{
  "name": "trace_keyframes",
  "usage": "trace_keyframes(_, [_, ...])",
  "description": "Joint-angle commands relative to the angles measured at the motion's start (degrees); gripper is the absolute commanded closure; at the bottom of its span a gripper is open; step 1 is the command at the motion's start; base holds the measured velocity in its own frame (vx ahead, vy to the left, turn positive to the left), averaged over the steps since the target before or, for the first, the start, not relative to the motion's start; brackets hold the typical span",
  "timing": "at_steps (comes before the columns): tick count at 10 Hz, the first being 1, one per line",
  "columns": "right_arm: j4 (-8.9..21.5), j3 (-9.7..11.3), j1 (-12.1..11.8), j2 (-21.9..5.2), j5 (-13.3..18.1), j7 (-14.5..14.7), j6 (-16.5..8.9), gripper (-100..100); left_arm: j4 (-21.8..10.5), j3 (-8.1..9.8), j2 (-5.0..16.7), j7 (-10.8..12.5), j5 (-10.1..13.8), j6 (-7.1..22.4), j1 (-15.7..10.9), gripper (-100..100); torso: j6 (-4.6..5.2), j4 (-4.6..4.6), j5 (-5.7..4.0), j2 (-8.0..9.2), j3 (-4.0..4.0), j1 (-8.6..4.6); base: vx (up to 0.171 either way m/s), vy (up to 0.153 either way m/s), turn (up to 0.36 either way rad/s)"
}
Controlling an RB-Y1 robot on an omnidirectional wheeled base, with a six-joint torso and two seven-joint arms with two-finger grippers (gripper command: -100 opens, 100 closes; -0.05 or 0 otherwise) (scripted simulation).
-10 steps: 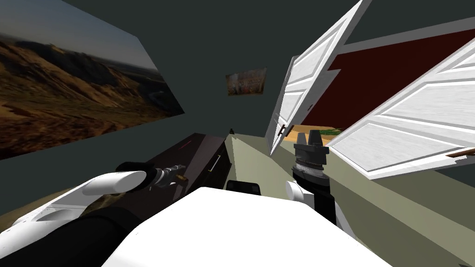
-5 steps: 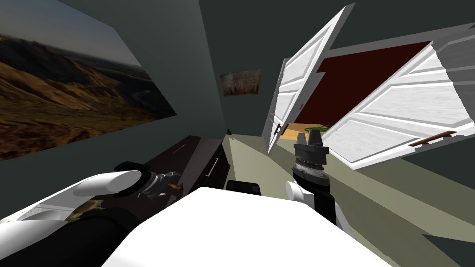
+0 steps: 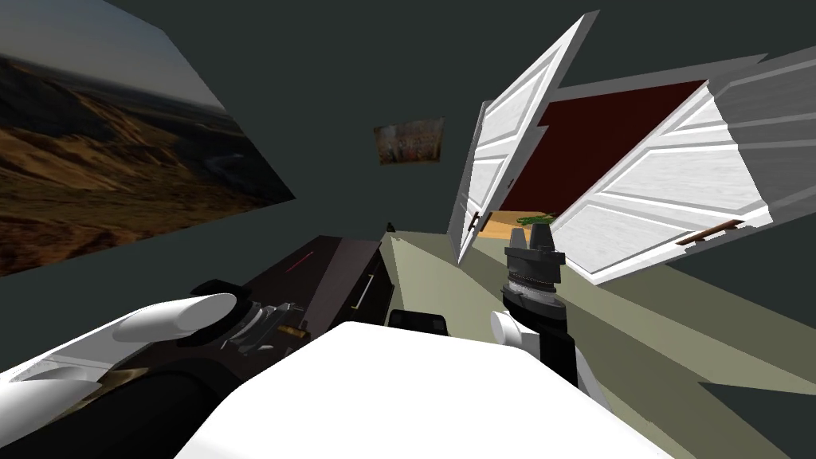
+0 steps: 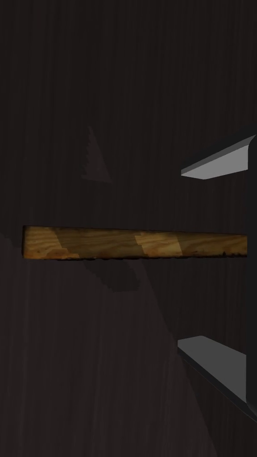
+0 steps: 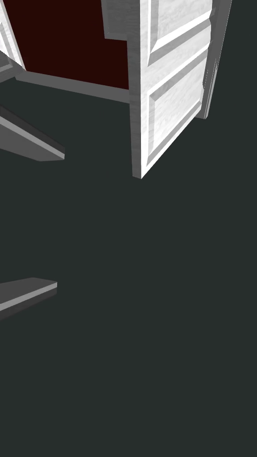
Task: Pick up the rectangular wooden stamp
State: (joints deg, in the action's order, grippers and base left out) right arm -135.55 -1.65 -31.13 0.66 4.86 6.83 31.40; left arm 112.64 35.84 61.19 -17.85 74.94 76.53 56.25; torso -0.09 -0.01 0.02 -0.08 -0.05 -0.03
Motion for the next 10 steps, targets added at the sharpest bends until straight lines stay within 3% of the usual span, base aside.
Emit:
trace_keyframes(1, [0.0,0.0,0.0,0.0,0.0,0.0,0.0,0,-1.39,-1.93,-1.16,-0.53,-1.43,-1.25,-0.88,-100,0.0,0.0,0.0,0.0,0.0,0.0,-0.007,-0.003,-0.103])
trace_keyframes(3, [0.0,0.0,0.0,0.0,0.0,0.0,0.0,0,-2.78,-3.85,-2.31,-1.06,-2.86,-2.49,-1.75,-100,0.0,0.02,0.0,0.08,0.04,-0.03,-0.016,-0.002,-0.074])
trace_keyframes(4, [0.0,0.0,0.0,0.0,0.0,0.0,0.0,0,-2.65,-3.22,-1.7,-0.94,-2.22,-1.93,-1.7,-100,0.01,0.02,0.0,0.09,0.05,-0.02,-0.007,0.0,-0.013])
trace_keyframes(5, [0.0,0.0,0.0,0.0,0.0,0.0,0.0,0,-2.78,-3.37,-1.75,-1.04,-2.31,-2.1,-1.77,100,-0.01,0.02,-0.01,0.07,0.04,-0.03,0.0,0.0,0.0])
trace_keyframes(9, [0.0,0.0,0.0,0.0,0.0,0.0,0.0,0,-2.81,-3.36,-1.75,-0.98,-2.31,-2.02,-1.72,100,0.03,0.03,0.01,0.02,0.03,-0.01,-0.001,0.0,0.003])
trace_keyframes(10, [0.0,0.0,0.0,0.0,0.0,0.0,0.0,0,-2.8,-3.36,-1.75,-0.99,-2.31,-2.03,-1.72,0,0.03,0.03,0.01,0.03,0.03,-0.01,0.0,0.0,0.0])
